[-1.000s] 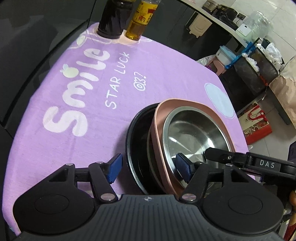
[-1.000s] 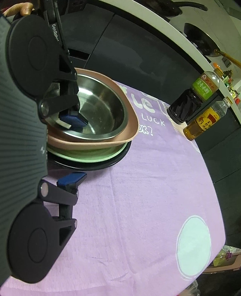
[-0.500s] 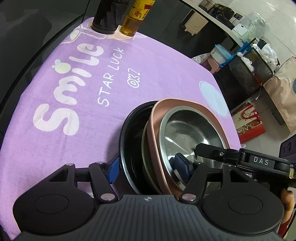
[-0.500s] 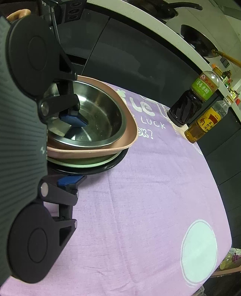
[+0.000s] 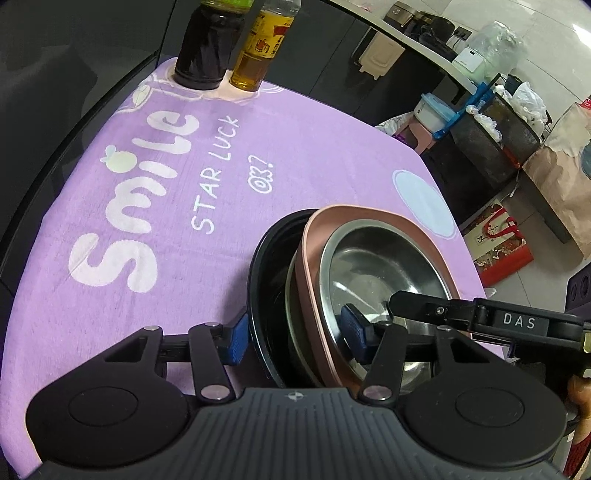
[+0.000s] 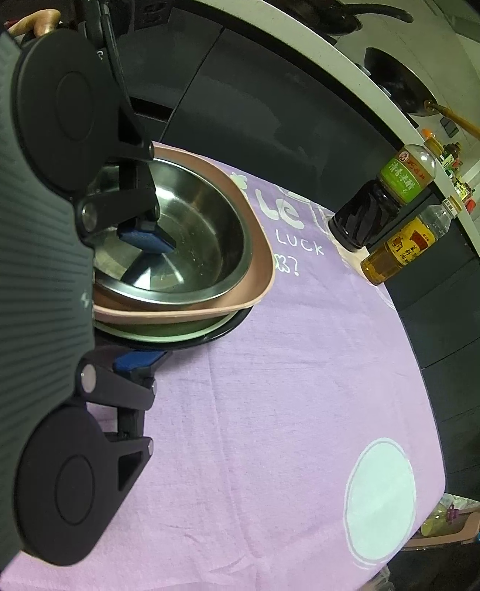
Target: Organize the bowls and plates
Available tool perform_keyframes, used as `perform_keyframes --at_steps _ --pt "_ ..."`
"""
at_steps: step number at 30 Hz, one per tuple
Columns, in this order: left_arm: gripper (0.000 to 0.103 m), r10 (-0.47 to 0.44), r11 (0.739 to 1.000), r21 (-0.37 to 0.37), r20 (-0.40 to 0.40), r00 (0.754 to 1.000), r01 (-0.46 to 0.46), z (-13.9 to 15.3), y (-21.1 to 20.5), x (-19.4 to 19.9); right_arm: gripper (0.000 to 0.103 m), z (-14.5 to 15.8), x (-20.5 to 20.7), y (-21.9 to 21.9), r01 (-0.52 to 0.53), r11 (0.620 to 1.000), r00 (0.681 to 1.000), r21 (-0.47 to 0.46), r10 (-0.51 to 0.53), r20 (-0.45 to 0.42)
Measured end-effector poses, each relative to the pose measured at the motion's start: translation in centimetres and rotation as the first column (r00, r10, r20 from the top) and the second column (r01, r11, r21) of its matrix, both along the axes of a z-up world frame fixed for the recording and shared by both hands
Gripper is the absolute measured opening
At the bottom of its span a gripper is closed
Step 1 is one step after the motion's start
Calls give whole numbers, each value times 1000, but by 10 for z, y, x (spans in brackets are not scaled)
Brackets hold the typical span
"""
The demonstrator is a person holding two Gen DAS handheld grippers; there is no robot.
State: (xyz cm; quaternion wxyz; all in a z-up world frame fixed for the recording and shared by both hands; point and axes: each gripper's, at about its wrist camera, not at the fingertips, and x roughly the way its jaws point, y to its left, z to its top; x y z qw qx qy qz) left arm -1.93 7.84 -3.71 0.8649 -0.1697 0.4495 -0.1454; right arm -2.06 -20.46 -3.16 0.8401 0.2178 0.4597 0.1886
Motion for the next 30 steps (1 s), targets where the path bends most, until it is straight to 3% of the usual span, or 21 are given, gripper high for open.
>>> perform_keyframes --at_steps 12,19,23,30 --pt "49 -9 1000 7 26 1000 9 3 -3 3 56 6 2 0 4 1000 1000 -7 -4 17" --pt "49 7 1000 -30 -14 1000 -8 -5 1 10 56 -1 8 -3 6 1000 1000 2 -6 -13" --pt "54 18 998 -66 -37 999 -20 -9 6 12 56 -2 9 -5 0 1000 1000 10 1 -19" --pt "60 -2 1000 -25 -7 1000 2 -7 -5 14 56 -1 10 -4 -7 1000 1000 6 7 -16"
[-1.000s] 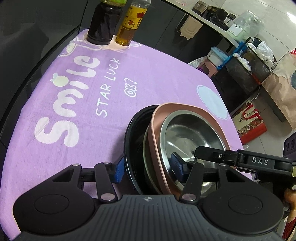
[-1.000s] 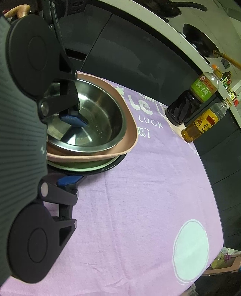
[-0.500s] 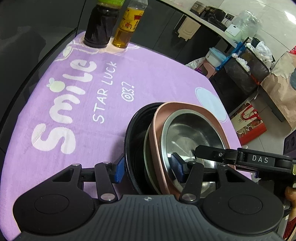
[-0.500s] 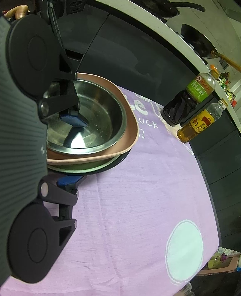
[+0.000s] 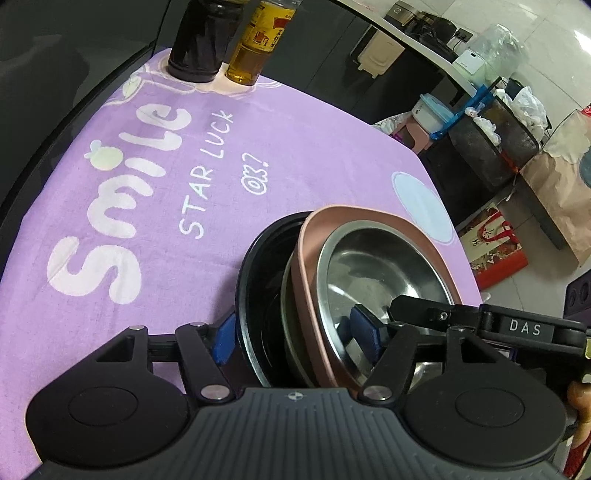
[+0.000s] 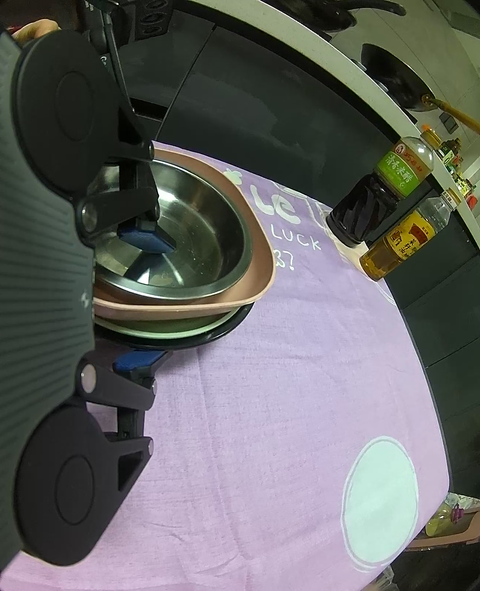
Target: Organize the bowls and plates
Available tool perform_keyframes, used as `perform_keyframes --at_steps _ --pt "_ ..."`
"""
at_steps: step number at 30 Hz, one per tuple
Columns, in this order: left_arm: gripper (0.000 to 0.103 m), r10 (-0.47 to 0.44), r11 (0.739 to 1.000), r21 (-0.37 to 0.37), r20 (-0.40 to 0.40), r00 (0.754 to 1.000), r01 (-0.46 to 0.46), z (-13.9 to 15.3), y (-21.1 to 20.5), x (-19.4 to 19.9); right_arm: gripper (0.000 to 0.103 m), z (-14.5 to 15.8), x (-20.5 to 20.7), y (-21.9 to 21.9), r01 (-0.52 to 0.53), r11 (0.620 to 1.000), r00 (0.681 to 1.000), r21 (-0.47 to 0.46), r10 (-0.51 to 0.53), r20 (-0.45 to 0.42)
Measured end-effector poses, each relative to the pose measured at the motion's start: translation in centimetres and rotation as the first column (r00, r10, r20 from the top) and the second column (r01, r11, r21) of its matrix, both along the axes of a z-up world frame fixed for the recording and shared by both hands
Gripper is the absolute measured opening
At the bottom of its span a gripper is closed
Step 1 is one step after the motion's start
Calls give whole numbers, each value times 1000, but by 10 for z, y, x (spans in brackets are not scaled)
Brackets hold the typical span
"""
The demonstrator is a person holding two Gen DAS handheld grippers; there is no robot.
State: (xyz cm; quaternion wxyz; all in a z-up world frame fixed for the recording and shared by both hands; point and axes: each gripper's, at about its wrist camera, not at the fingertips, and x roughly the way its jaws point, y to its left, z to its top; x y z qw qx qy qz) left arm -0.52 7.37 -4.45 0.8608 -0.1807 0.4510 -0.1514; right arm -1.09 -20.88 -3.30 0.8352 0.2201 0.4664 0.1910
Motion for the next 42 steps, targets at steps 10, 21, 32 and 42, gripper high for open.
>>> perform_keyframes --at_steps 10,21,32,42 --pt "49 -3 1000 8 43 999 2 9 -2 1 56 7 1 -1 24 999 999 -22 -23 28" --pt "49 8 1000 18 29 1000 -8 17 -5 20 56 14 16 -2 25 999 999 -23 -25 22" --pt "49 -2 1000 18 12 1000 2 22 -11 55 56 20 43 -9 41 999 999 -27 -40 21" --pt "49 3 999 37 -6 1000 -3 28 -22 100 56 19 85 -22 55 998 998 -8 -55 -14"
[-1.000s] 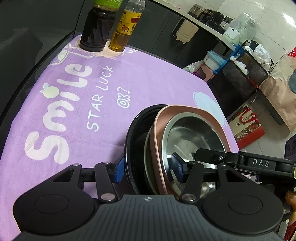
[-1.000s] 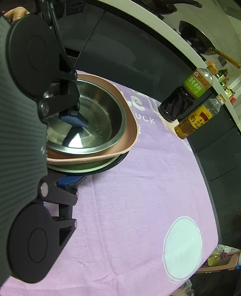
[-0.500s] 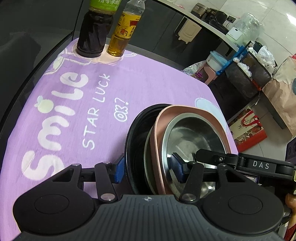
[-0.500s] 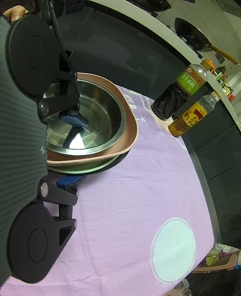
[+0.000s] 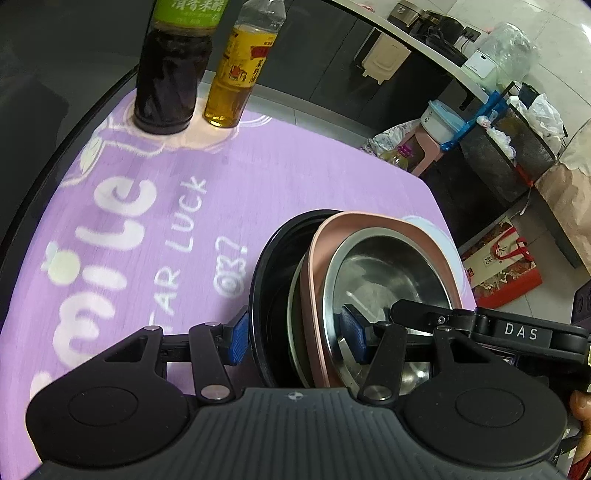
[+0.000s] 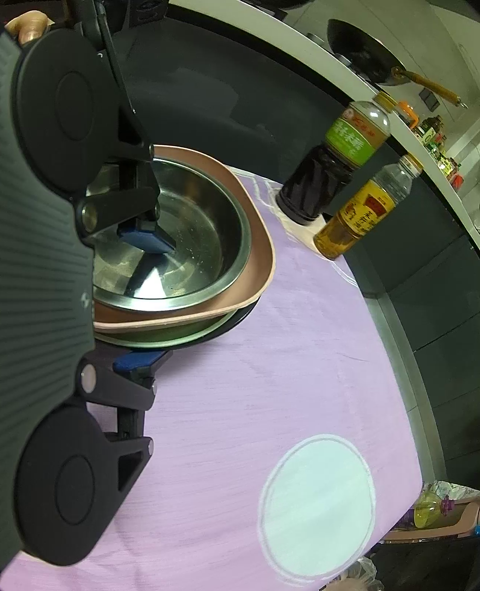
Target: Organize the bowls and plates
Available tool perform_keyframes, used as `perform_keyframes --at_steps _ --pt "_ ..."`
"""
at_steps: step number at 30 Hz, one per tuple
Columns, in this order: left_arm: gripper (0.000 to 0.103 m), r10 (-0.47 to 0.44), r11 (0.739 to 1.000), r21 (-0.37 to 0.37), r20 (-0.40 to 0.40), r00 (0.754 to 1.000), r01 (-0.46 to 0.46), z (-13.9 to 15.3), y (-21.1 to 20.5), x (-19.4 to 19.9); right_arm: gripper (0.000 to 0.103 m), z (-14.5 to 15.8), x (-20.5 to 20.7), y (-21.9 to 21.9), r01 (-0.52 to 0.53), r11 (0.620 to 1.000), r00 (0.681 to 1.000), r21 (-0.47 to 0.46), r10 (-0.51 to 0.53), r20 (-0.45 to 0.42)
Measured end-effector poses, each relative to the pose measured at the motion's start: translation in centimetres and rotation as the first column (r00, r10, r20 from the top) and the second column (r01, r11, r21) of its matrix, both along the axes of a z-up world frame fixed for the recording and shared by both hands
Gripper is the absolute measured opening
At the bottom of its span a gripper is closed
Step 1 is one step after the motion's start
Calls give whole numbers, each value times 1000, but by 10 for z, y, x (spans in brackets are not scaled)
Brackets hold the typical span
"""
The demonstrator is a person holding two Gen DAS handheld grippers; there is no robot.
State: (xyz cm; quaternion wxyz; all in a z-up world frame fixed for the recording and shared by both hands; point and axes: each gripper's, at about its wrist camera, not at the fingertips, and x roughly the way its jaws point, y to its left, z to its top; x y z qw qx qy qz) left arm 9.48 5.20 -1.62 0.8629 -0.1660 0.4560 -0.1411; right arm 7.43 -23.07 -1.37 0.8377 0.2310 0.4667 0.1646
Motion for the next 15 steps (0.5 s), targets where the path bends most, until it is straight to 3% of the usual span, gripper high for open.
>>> perform_keyframes --at_steps 15 --pt "49 -5 1000 -6 56 998 6 17 -17 74 57 20 68 -15 47 999 998 -7 -47 32"
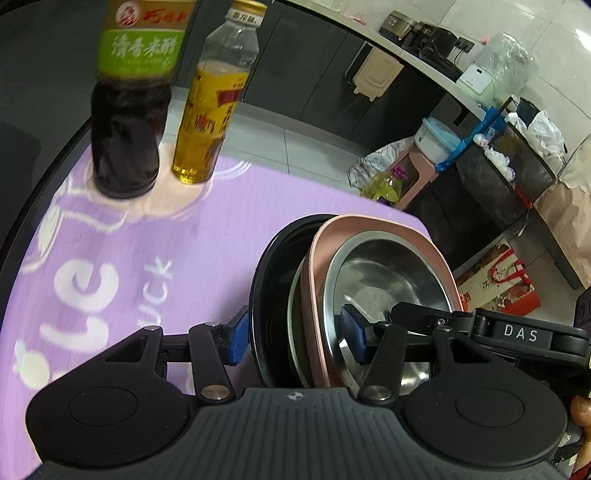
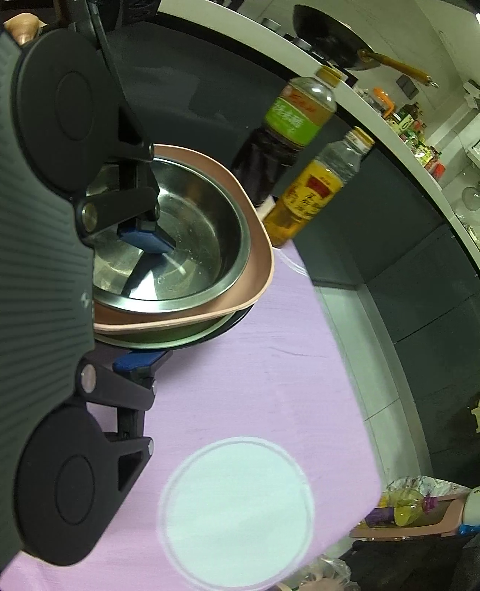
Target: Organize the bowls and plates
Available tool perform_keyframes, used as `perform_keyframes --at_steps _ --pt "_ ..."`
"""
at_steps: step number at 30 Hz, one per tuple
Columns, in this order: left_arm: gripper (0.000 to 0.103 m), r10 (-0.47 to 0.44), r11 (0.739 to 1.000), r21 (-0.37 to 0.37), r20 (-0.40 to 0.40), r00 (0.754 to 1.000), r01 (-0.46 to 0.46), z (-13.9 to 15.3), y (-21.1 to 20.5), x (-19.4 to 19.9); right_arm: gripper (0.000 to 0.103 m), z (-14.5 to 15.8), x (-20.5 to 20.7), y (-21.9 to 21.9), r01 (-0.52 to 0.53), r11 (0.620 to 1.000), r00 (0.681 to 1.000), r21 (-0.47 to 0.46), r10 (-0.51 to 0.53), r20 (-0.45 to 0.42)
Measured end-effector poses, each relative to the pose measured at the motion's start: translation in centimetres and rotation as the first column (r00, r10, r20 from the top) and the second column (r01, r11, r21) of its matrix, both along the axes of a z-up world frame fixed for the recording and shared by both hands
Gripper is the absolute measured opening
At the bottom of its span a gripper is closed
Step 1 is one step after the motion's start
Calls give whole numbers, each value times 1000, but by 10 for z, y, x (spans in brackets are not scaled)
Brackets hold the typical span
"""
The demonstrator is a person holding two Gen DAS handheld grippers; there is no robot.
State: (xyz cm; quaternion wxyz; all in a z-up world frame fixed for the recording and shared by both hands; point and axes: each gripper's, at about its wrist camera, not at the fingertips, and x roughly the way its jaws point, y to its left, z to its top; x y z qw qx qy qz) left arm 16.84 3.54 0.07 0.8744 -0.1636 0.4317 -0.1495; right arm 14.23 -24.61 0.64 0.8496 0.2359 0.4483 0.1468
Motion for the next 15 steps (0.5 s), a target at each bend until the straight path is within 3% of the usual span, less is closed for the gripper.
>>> perform_keyframes --at_steps 15 --pt "48 32 999 13 -36 999 -32 -21 -6 51 57 -23 47 -8 36 999 997 34 -34 -65"
